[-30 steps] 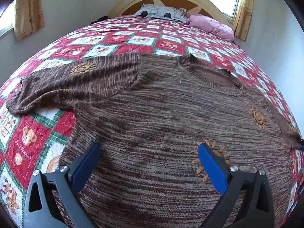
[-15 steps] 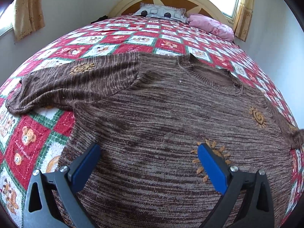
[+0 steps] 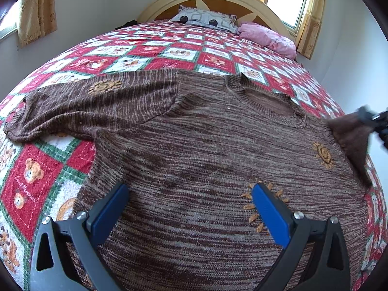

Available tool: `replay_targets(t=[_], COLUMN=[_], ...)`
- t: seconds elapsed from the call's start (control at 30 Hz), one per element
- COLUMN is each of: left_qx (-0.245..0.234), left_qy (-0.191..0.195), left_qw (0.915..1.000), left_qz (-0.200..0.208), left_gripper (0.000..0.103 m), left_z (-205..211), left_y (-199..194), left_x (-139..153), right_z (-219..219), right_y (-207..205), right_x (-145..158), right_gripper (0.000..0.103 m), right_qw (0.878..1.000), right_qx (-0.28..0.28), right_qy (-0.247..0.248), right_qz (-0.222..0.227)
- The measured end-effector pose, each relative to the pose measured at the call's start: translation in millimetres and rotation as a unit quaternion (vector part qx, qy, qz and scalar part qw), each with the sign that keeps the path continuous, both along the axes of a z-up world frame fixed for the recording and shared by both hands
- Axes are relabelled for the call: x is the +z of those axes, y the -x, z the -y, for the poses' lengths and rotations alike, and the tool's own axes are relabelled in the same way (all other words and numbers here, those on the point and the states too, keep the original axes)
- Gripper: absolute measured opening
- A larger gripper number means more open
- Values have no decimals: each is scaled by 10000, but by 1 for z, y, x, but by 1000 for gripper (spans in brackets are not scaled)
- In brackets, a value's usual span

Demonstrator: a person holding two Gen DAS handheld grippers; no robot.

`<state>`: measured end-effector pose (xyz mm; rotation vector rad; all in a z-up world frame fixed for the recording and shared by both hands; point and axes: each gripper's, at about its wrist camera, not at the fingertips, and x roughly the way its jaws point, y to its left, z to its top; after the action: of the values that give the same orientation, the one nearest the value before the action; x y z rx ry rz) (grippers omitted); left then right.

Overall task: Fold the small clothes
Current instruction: 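Fold the held sleeve across the sweater body and open the right gripper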

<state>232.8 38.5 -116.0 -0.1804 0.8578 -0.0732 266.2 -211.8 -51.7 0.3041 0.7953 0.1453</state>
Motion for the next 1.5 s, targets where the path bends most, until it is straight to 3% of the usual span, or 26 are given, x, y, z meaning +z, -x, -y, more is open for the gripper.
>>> replay_targets(t=[0.13, 0.27, 0.53, 0.77, 0.87, 0.97, 1.0, 1.03, 1.1, 1.17, 1.3, 1.37, 1.4, 1.43, 1.5], left_qx=[-2, -4, -6, -4, -4, -5, -4, -4, -4, -4, -4, -2, -5, -6, -14], left_qy=[60, 38, 46, 40, 29, 37, 31, 31, 30, 32, -61, -137, -179, -192, -203], left_qw=[10000, 10000, 10000, 10000, 10000, 10000, 10000, 10000, 10000, 10000, 10000, 9999, 9998, 9998, 9998], left_qz=[23, 20, 21, 19, 17, 18, 17, 16, 17, 15, -20, -44, -51, -55, -52], left_gripper=[103, 103, 103, 103, 103, 103, 103, 103, 103, 103, 103, 103, 103, 103, 103], left_z=[-1, -1, -1, -1, -1, -1, -1, -1, -1, -1, 2, 4, 5, 5, 6], left_y=[0, 0, 0, -1, -1, -1, -1, -1, -1, -1, -2, -3, -3, -3, -3], left_x=[0, 1, 1, 0, 0, 0, 0, 0, 0, 0, 0, -1, -1, -1, 0], right_z=[-33, -42, -62, -80, -81, -79, -75, -69, -49, -23, 23, 39, 47, 56, 66], right_y=[-3, -2, 0, -2, -5, -11, -12, -10, 1, 17, 30, 32, 33, 33, 33], right_x=[-36, -54, -39, -50, -56, -63, -62, -60, -47, -32, -28, -38, -45, -53, -68], right_gripper=[11, 11, 11, 11, 12, 25, 41, 53, 55, 54, 54, 46, 33, 26, 25], right_qw=[9990, 9987, 9963, 9939, 9913, 9863, 9847, 9838, 9803, 9814, 9987, 9985, 9980, 9976, 9974], right_qx=[172, 248, 645, 1078, 1235, 1397, 1387, 1329, 1232, 969, -71, -444, -589, -681, -667], right_qy=[391, 415, 505, 51, -412, -871, -1043, -1199, -1528, -1556, -246, 83, 120, 57, -247], right_qz=[-102, -168, 242, 218, 183, -61, -149, -132, 193, 565, 441, 294, 180, 69, -86])
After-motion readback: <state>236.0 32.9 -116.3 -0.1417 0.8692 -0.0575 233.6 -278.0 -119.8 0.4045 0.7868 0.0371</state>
